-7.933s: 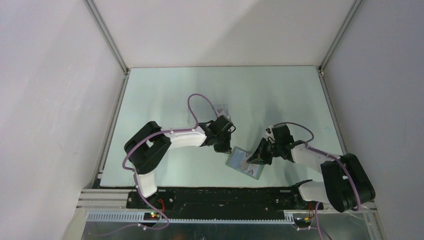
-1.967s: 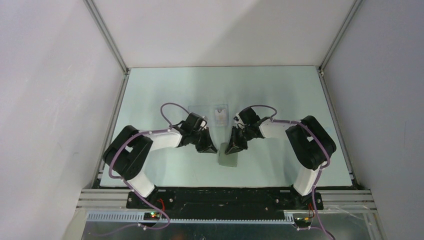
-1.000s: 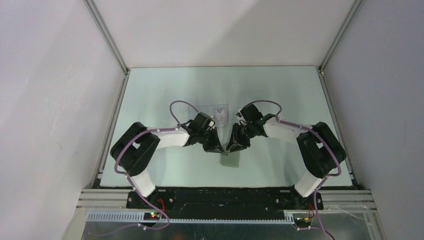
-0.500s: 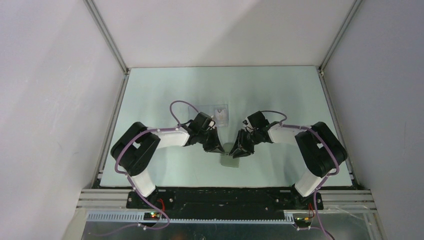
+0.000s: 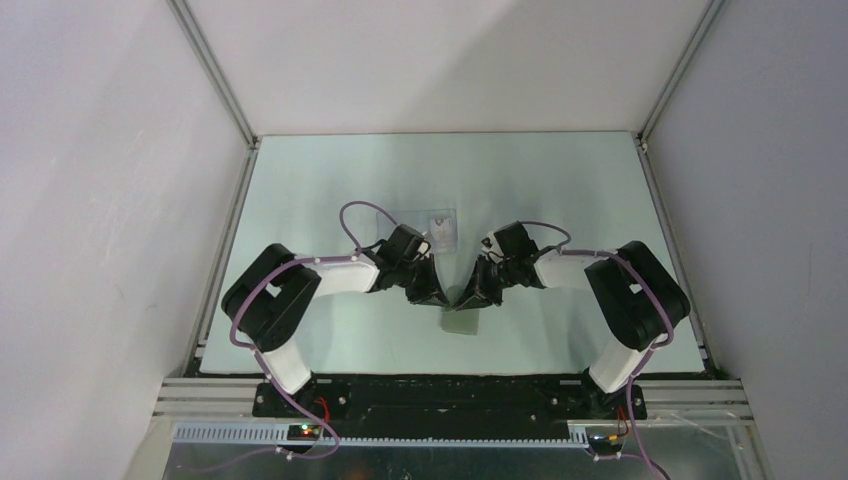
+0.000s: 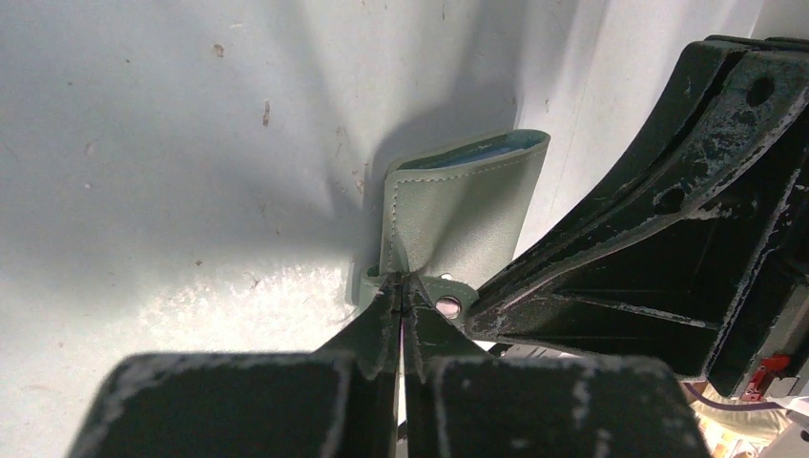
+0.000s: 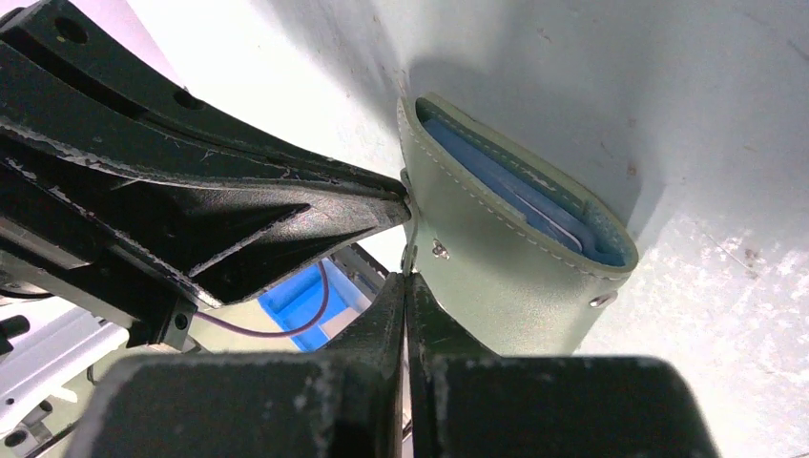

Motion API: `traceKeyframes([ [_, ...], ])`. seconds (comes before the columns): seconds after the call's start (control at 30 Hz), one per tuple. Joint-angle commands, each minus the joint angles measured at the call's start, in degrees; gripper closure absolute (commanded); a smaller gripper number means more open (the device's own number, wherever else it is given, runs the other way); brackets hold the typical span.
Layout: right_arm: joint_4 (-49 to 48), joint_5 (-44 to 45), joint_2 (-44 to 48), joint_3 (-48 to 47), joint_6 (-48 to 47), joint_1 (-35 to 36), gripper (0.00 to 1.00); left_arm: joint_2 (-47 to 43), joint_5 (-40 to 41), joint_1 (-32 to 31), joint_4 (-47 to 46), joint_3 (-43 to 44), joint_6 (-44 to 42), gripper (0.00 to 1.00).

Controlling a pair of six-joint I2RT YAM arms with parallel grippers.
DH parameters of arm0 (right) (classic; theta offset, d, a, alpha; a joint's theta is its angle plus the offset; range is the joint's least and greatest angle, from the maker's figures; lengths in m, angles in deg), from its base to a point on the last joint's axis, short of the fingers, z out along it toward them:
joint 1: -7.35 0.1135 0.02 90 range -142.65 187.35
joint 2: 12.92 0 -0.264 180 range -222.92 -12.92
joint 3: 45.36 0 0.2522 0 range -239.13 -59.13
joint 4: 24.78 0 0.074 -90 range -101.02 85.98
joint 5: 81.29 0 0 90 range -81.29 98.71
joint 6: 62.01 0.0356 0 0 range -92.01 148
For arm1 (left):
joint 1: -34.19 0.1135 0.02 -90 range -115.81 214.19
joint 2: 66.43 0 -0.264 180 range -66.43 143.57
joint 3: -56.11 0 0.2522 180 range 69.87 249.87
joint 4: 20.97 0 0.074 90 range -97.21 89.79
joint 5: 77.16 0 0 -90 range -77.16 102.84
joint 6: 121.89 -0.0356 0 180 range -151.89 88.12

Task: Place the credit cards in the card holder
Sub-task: Close the card holder at the center of the board.

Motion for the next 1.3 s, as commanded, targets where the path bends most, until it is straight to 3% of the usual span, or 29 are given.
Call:
traceKeyframes([
  [0.0, -0.02, 0.49, -0.13, -0.83, -1.48, -0.03, 0.99, -0.32, 1.08, -0.46, 0.19, 1.16, -0.58, 1.00],
  [0.27, 6.05, 4.45, 0.69, -3.11, -6.25, -0.01, 1.00, -5.09, 1.98, -0.49, 0.16, 1.55, -1.32, 0.82],
  [0.47, 3.90, 4.17, -1.45, -3.33, -7.31, 0.21, 1.00, -6.63, 0.79, -0.50, 0.31, 1.84, -2.21, 0.77],
  [0.67, 3.02, 4.72, -3.16, -3.41, -7.20, 0.44, 1.00, -6.23, -0.45, -1.17, 0.37, 1.65, -2.85, 0.78],
  [1.13, 6.02, 8.06, -5.20, -3.52, -8.23, 1.45, 1.00, -3.93, 1.25, -3.43, 0.43, 2.62, -2.86, 0.98],
  [1.27, 6.69, 8.60, -5.66, -3.57, -8.46, 1.72, 1.00, -2.22, 1.92, -4.00, 0.41, 2.79, -2.81, 1.00],
])
